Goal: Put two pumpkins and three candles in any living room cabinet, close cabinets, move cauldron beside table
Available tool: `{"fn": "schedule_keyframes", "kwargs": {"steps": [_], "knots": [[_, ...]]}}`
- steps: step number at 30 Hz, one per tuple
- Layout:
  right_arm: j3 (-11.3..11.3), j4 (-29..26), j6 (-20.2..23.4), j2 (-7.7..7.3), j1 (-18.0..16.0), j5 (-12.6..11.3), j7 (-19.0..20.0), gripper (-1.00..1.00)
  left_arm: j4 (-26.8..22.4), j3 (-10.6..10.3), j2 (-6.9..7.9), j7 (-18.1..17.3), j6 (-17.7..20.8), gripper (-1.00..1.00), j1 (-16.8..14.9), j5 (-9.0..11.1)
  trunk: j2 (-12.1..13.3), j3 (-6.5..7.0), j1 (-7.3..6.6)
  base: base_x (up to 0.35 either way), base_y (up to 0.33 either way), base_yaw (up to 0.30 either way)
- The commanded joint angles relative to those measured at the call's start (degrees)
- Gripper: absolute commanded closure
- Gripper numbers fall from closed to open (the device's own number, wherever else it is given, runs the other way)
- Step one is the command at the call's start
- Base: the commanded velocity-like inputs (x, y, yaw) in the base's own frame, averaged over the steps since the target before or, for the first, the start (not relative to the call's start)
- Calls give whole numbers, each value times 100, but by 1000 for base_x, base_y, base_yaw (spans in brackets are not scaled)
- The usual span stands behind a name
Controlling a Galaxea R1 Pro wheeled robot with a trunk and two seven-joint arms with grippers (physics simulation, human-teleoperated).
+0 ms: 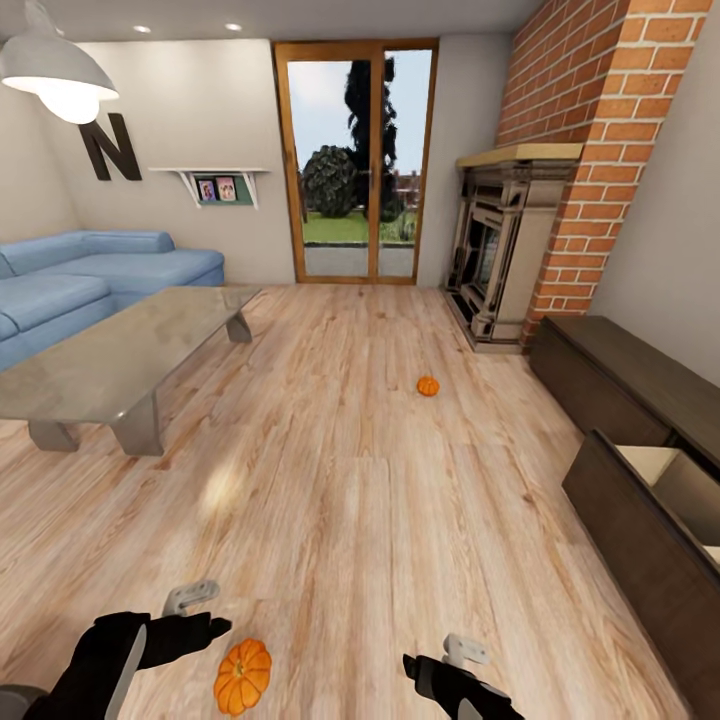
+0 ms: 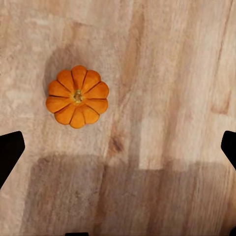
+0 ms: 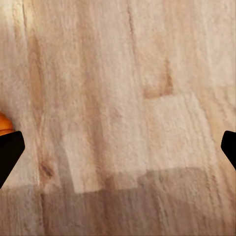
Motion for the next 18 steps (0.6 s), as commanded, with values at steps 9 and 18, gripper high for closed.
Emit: {"fn": "schedule_keyframes", "kwargs": {"steps": [9,18], "knots": [[44,-677,33,-39,45,10,10,-100,10,685,45,-150,-36,-100,0,97,-362,-162,198,0,0,0],[44,-1904,35,-85,700,45,10,-100,24,1029,269,-687,-48,-100,0,232,-723,-324,396,0,0,0]]}}
